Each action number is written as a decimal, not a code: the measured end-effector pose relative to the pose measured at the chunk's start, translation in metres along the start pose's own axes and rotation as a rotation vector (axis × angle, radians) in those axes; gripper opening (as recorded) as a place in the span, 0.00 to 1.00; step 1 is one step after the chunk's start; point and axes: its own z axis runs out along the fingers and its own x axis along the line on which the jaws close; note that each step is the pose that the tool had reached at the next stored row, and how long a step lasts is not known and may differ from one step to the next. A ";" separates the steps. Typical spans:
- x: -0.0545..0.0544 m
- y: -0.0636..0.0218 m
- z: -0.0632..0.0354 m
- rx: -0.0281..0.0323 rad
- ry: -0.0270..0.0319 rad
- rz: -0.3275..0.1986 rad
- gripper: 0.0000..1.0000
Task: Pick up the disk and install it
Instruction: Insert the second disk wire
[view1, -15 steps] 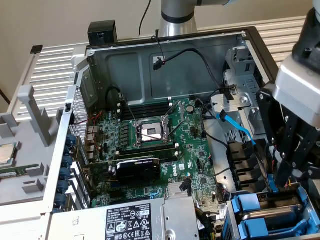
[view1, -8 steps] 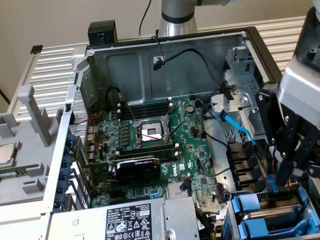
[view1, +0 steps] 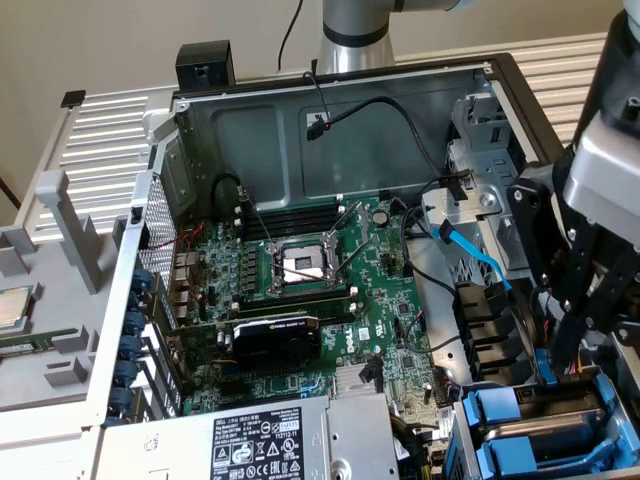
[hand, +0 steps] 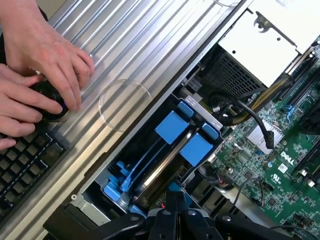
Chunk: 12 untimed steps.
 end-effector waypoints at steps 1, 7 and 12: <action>-0.001 -0.0008 0.0000 0.0000 0.0000 -0.002 0.11; -0.003 -0.0028 0.0001 -0.0002 0.0018 -0.067 0.11; -0.003 -0.0029 0.0000 -0.0008 0.0045 -0.158 0.11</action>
